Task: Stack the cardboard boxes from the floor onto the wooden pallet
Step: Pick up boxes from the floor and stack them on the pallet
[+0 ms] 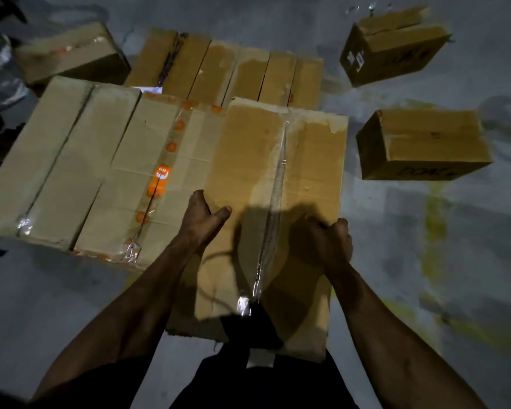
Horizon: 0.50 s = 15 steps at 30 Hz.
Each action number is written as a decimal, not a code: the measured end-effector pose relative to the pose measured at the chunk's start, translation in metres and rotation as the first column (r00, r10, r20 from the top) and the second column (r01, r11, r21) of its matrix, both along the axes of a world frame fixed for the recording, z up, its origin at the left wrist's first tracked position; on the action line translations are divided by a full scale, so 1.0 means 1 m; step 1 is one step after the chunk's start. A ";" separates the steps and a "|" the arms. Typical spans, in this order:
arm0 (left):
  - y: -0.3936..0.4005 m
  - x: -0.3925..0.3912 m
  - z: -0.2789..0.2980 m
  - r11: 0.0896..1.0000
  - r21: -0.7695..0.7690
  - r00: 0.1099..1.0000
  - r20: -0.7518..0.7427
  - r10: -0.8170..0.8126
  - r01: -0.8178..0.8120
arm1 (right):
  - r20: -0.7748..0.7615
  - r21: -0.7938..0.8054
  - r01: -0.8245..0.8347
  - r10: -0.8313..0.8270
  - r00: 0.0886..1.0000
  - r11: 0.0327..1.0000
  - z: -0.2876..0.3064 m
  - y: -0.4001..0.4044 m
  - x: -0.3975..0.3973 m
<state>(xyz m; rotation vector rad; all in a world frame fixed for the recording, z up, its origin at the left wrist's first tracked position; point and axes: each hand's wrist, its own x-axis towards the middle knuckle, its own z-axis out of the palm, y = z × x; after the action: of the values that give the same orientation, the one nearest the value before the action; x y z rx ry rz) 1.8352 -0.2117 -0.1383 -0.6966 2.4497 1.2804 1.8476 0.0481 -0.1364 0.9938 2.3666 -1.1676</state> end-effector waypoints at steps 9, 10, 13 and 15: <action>-0.006 -0.037 -0.048 0.998 -0.045 0.995 0.085 -0.043 0.047 | 0.069 -0.065 0.029 -0.024 0.997 0.997 -0.052 -0.004 -0.040; -0.008 -0.041 -0.056 0.999 -0.037 0.995 0.093 -0.029 0.032 | 0.066 -0.066 0.040 -0.035 0.997 0.997 -0.058 -0.005 -0.041; -0.010 -0.048 -0.072 1.000 -0.029 0.996 0.092 -0.002 0.004 | 0.044 -0.073 0.061 -0.058 0.997 0.995 -0.074 -0.004 -0.045; -0.004 -0.053 -0.069 0.998 -0.055 0.996 0.089 -0.026 0.031 | 0.033 -0.086 0.055 -0.052 0.998 0.995 -0.086 -0.002 -0.047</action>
<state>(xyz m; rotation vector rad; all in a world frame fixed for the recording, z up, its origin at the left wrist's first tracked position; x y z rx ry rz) 1.7823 -0.2159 -0.2076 -0.7139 2.4236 1.1487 1.8005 0.0458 -0.2225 1.0444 2.2579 -1.2537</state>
